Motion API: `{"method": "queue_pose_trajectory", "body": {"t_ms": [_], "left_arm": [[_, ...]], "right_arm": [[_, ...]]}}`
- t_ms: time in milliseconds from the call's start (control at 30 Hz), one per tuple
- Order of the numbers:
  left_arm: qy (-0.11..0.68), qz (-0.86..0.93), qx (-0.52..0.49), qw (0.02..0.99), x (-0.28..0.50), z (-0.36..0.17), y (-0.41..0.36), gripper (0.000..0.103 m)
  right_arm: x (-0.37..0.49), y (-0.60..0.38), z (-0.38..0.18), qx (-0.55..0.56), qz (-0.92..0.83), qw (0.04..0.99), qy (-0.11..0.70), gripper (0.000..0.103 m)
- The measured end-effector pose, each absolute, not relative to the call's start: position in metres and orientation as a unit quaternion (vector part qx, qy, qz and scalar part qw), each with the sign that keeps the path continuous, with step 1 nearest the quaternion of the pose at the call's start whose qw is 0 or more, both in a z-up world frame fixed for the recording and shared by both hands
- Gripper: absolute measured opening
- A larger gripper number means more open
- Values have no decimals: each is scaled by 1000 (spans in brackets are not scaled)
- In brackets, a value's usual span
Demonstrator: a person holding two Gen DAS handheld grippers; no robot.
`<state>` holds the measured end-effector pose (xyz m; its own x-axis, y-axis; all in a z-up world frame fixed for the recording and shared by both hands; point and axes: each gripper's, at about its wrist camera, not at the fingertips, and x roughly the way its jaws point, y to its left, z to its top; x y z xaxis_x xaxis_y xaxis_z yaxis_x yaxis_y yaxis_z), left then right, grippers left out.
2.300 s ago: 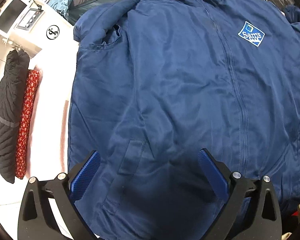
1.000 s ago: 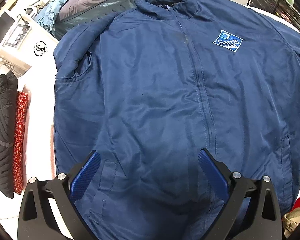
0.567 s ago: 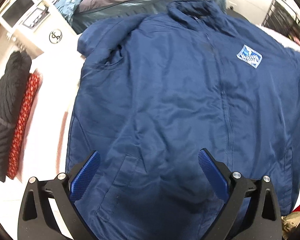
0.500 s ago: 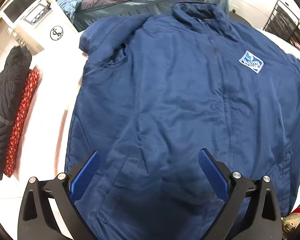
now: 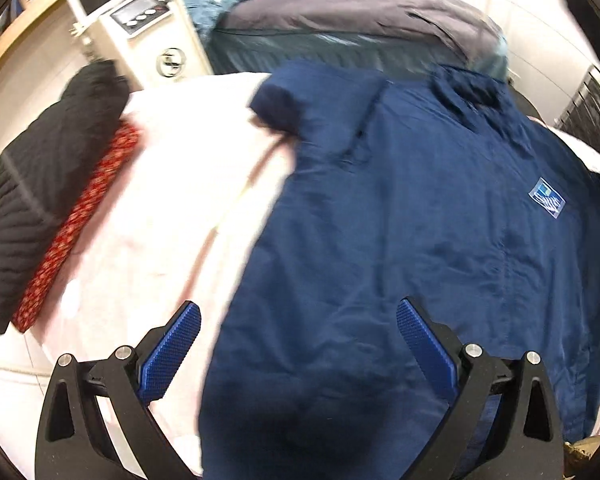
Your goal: Fold large clothes
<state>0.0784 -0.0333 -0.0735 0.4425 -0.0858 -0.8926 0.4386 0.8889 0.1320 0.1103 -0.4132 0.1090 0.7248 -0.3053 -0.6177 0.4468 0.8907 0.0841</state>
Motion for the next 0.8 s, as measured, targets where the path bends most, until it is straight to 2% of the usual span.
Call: {"method": "queue_pose_trajectory", "body": {"t_ms": [233,400,500,567,633,667,800], "left_arm": [[520,-114,151,833,77,-80,22,97],[543,-93,147,822,74,-93,48,97],[550,-94,149,816,74,-98,50,97],[551,-97,151,815,76,-101,47,97],[549,-102,151,815,80,-101,40,97],[549,-105,152,815,81,-101,36,97],[535,-134,159,818,98,-94,6,97]], "right_arm": [[210,-283,0,38,-109,896,429,7],[231,-244,-70,26,-96,865,492,8],[239,-231,-108,14,-101,834,543,14],[237,-224,-121,23,-91,814,573,26],[226,-216,-118,52,-71,819,567,76],[218,-215,-115,60,-65,825,557,81],[180,-224,-88,101,-55,846,521,81]]}}
